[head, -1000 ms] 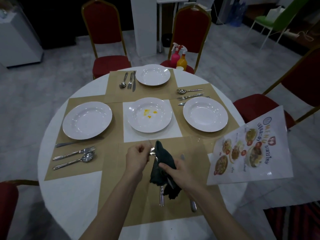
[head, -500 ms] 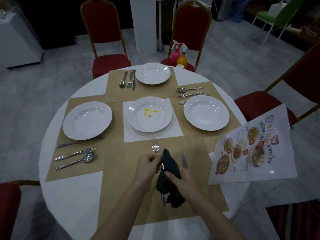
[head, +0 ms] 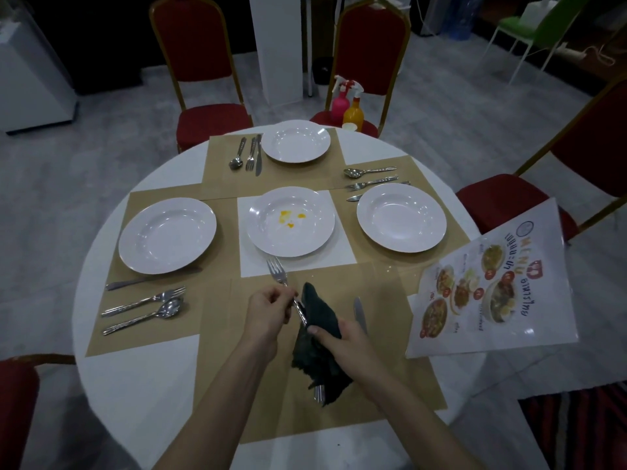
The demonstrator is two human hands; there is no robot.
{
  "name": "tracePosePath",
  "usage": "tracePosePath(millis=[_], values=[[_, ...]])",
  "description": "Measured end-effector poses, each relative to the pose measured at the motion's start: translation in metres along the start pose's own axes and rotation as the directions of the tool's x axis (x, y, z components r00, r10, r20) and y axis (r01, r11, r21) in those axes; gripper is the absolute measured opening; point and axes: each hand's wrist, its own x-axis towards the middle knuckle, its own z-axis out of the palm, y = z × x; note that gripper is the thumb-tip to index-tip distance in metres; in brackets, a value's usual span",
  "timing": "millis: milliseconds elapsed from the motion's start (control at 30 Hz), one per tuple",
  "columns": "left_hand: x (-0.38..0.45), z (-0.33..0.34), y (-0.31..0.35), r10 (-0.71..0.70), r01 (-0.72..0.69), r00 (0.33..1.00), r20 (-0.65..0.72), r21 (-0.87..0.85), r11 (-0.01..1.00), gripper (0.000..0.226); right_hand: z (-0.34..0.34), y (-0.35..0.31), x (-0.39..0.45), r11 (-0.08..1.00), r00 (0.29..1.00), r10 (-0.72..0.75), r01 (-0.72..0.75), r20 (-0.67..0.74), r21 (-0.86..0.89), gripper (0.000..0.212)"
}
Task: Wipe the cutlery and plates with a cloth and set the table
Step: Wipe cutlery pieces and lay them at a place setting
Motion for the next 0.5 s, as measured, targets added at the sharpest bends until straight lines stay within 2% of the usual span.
tracePosePath(millis=[100, 233, 367, 500], values=[[-0.016, 0.015, -0.012, -0.043, 0.036, 0.988, 0.15, 0.051, 0.998, 0.018, -0.011, 0.002, 0.01, 0.999, 0.999, 0.017, -0.019, -0.037, -0.04, 0.013], [-0.015, 0.017, -0.014, -0.065, 0.035, 0.963, 0.263, 0.117, 0.993, 0.015, -0.015, 0.015, 0.01, 0.997, 0.998, -0.008, 0.003, -0.066, -0.078, 0.02], [-0.008, 0.011, -0.007, -0.032, -0.007, 0.961, 0.275, 0.139, 0.99, 0.019, -0.009, 0.021, 0.003, 1.0, 0.997, 0.003, -0.005, -0.08, -0.02, 0.02], [-0.02, 0.019, -0.02, -0.066, 0.025, 0.959, 0.277, 0.151, 0.988, 0.016, -0.015, 0.024, 0.007, 1.0, 0.994, 0.014, -0.016, -0.109, -0.021, 0.014]])
